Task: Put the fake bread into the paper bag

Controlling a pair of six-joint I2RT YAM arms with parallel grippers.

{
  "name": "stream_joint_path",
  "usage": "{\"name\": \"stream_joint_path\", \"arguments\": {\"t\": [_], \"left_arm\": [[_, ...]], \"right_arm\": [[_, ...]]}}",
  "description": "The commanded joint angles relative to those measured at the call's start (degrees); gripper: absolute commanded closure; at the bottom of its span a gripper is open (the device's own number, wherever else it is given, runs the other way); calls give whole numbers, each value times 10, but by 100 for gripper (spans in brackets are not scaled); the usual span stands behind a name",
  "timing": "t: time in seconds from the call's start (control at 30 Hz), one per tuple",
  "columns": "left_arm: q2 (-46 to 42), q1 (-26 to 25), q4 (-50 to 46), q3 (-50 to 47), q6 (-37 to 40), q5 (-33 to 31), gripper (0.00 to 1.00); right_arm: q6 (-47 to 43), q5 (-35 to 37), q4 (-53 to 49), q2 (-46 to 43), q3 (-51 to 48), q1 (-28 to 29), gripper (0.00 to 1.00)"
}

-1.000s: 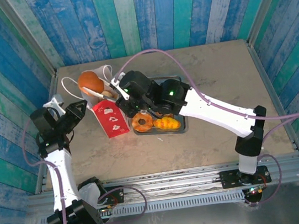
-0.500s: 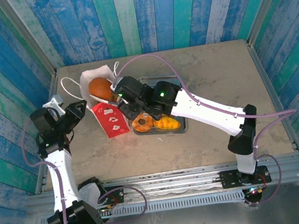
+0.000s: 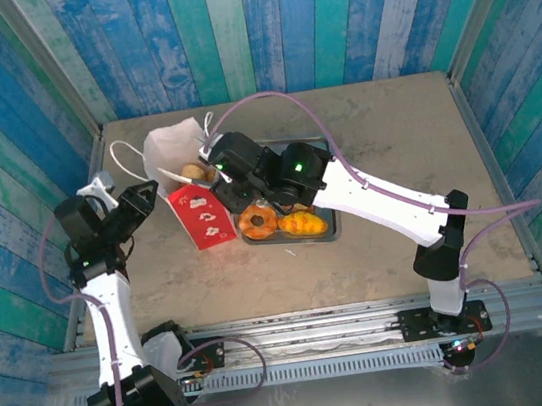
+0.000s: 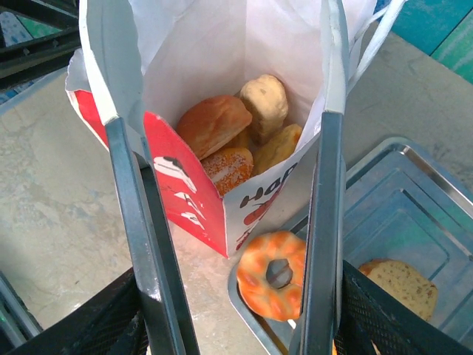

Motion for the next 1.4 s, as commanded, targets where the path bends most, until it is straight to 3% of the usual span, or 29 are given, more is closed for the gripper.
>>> {"name": "stream_joint_path", "arguments": {"t": [0.0,0.33,0.53,0.83,0.93,1.13,1.27,1.37], "left_arm": [[-17,-3,0,16,-2,15,53],[-35,-3,-28,49,10,6,38],[-84,-3,-43,56,22,-61,33],[-130,-2,-51,46,31,-99,21],[-140,-2,-46,37,35,-110,12],[-138,-3,-6,14,11,-79,0],[-135,-2,-9,5,21,-66,4],[-139,-3,-19,-3,29,-62,4]], "right_arm": [[-6,-9,6,-35,13,-2,38],[-19,-28,23,-151,-57,-1,39],[6,7,21,-270,-162,-1,40],[73,45,-93,-397,-298,-2,40],[77,56,-131,-420,-336,-2,40],[-11,85,-140,-412,-410,-2,39],[-62,94,-132,-355,-436,-6,39],[-82,55,-134,-298,-422,-28,40]]}}
